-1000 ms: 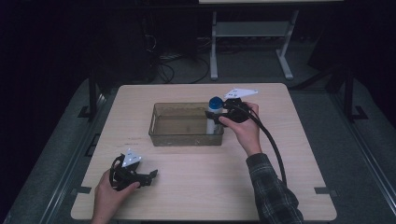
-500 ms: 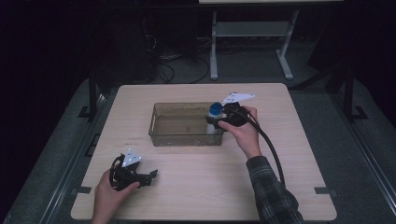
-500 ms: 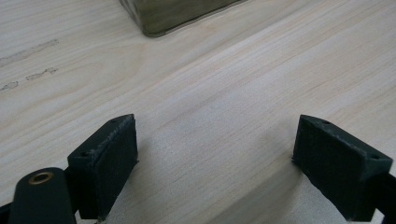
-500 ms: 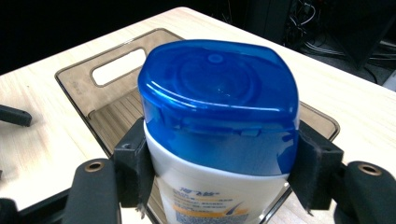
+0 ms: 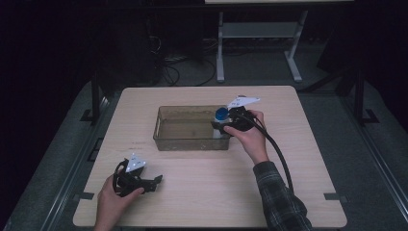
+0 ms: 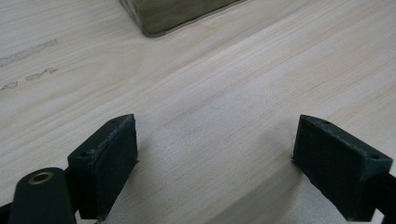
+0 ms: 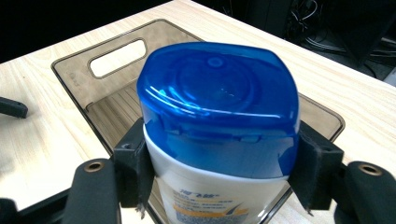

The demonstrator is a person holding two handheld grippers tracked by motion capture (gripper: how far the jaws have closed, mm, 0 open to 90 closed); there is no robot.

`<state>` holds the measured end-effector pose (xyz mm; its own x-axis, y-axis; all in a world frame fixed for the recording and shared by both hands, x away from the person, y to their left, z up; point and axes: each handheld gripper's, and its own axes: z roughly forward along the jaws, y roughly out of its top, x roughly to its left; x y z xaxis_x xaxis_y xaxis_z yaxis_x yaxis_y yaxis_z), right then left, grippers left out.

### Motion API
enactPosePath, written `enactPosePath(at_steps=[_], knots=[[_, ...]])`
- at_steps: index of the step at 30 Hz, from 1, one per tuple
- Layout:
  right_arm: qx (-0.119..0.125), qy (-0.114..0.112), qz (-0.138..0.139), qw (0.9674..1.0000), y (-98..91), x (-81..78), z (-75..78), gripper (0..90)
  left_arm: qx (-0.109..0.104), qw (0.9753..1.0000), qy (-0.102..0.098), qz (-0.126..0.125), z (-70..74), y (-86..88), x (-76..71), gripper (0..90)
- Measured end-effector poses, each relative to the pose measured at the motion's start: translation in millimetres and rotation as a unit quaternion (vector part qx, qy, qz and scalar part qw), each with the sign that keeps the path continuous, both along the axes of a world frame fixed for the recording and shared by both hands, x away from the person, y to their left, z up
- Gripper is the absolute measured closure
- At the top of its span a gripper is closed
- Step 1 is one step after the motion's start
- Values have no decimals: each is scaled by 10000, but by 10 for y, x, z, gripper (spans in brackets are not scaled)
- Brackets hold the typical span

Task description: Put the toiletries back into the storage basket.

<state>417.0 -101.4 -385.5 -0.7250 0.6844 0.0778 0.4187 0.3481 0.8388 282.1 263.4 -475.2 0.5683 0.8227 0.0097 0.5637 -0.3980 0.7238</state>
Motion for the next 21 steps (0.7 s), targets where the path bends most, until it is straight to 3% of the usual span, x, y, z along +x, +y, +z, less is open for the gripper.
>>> enactPosePath(at_steps=[11, 21], knots=[[66, 36, 54, 10000, 37, -21, 1, 225, -2, 10000, -1, 0, 0, 0, -1, 126], [185, -36, 52, 9998, -18, -93, 104, 211, 0, 10000, -1, -2, 0, -1, -1, 126]])
